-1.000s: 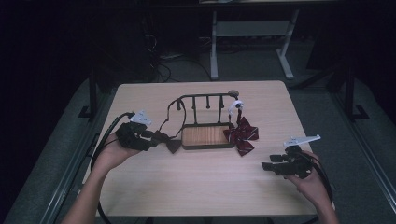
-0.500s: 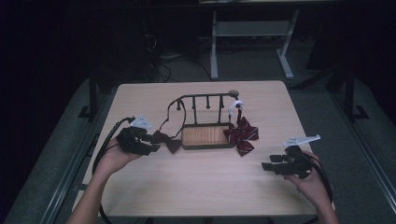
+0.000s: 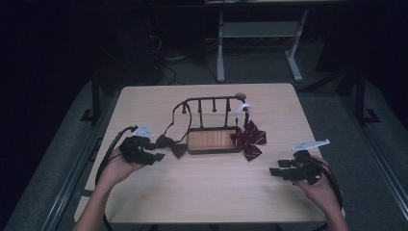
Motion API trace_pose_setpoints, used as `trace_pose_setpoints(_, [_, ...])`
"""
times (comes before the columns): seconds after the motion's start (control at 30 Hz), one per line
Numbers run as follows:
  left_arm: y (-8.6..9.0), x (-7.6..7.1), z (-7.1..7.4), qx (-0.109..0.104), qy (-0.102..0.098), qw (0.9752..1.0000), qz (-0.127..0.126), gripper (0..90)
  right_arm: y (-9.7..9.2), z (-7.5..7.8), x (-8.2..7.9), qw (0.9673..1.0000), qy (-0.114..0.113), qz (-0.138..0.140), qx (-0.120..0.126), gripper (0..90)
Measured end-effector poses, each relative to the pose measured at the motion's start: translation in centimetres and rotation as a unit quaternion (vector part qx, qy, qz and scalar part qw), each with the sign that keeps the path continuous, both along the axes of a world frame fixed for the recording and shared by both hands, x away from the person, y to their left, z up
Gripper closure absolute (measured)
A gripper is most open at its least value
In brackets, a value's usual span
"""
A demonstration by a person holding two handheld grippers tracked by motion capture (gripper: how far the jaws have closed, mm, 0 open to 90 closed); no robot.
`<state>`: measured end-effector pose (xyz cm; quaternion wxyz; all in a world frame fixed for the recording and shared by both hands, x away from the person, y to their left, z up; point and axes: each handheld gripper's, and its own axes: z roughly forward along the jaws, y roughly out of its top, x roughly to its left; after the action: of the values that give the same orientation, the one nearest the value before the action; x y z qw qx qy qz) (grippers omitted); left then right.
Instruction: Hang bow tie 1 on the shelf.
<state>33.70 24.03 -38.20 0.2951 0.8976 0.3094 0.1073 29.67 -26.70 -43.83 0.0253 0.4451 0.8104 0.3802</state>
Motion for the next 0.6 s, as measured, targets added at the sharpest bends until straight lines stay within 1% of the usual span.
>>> trace_pose_setpoints(0.13, [0.1,-0.1,-0.2,-0.002,0.001,1.0000,0.005,48.7,0.0,0.0,0.0,1.0000,0.000,0.000,0.000,41.7])
trace_pose_setpoints(0.33, [0.2,-0.3,-0.5,-0.003,-0.002,1.0000,0.008,47.5,0.0,0.0,0.0,1.0000,0.002,-0.001,-0.001,41.6])
trace_pose_setpoints(0.4, [0.2,-0.4,-0.7,0.001,-0.003,1.0000,0.009,47.0,0.0,0.0,0.0,1.0000,0.001,-0.001,-0.002,41.6])
trace_pose_setpoints(0.6, [0.3,-0.8,-1.1,0.000,-0.005,0.9999,0.011,46.5,0.0,-0.1,0.0,1.0000,0.002,0.000,-0.002,41.6])
